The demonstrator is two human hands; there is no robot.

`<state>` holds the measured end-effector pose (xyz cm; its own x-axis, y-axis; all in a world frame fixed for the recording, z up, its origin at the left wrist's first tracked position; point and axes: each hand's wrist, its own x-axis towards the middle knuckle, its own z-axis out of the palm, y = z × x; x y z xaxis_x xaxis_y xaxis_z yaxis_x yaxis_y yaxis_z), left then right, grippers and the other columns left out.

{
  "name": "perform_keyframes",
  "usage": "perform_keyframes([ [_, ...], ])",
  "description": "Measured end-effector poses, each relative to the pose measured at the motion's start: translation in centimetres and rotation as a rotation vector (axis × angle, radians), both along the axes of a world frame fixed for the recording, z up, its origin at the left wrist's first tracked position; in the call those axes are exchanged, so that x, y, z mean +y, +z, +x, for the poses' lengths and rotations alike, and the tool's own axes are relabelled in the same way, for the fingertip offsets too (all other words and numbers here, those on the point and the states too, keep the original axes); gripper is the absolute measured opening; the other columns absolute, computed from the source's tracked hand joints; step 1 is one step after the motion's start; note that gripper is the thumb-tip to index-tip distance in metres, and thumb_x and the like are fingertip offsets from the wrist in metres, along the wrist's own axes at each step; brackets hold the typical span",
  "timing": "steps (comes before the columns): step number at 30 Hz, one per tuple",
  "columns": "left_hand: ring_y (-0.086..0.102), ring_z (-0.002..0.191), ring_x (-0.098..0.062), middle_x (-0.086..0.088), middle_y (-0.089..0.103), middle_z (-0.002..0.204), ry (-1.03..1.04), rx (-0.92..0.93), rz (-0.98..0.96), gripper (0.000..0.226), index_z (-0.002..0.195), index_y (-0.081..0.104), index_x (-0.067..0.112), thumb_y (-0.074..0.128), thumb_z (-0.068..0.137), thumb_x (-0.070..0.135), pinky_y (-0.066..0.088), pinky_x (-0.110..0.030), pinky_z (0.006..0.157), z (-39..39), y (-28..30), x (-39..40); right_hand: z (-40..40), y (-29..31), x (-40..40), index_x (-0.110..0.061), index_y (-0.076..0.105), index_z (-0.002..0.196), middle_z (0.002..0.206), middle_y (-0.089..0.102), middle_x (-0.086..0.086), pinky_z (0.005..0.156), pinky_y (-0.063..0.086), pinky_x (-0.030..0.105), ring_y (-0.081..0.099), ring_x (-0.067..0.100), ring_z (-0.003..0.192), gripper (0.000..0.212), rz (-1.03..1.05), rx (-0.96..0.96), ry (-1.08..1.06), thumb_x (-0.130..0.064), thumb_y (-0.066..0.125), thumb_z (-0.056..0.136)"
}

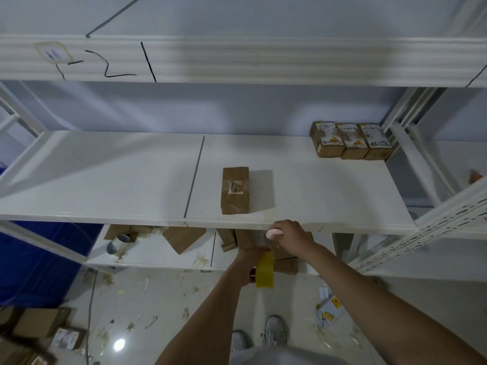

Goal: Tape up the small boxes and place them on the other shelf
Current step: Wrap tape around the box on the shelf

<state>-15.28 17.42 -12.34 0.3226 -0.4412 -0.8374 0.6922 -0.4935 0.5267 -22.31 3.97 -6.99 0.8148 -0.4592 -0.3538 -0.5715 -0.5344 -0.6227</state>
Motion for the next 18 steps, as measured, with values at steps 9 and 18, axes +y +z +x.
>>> perform_keyframes([
  [9,0.068,0.090,-0.028,-0.013,0.066,0.104,0.046,-0.003,-0.018,0.034,0.114,0.062,0.014,0.075,0.087,0.032,0.060,-0.040,0.080,-1.1,0.5,-0.2,0.2,-1.1,0.9,-0.035,0.042,0.059,0.068,0.045,-0.012,0.060,0.033,0.020,0.046,0.014,0.074,0.044,-0.036,0.033,0.098,-0.014,0.055,0.095],
  [18,0.070,0.095,-0.029,-0.013,0.068,0.110,0.075,-0.023,0.013,0.035,0.116,0.060,0.017,0.073,0.089,0.034,0.061,-0.039,0.071,-1.0,0.9,-0.3,0.9,-1.1,1.0,-0.019,0.048,0.061,0.070,0.050,0.001,0.063,0.037,0.024,0.052,0.015,0.069,0.037,-0.126,0.111,0.170,-0.011,0.056,0.096],
])
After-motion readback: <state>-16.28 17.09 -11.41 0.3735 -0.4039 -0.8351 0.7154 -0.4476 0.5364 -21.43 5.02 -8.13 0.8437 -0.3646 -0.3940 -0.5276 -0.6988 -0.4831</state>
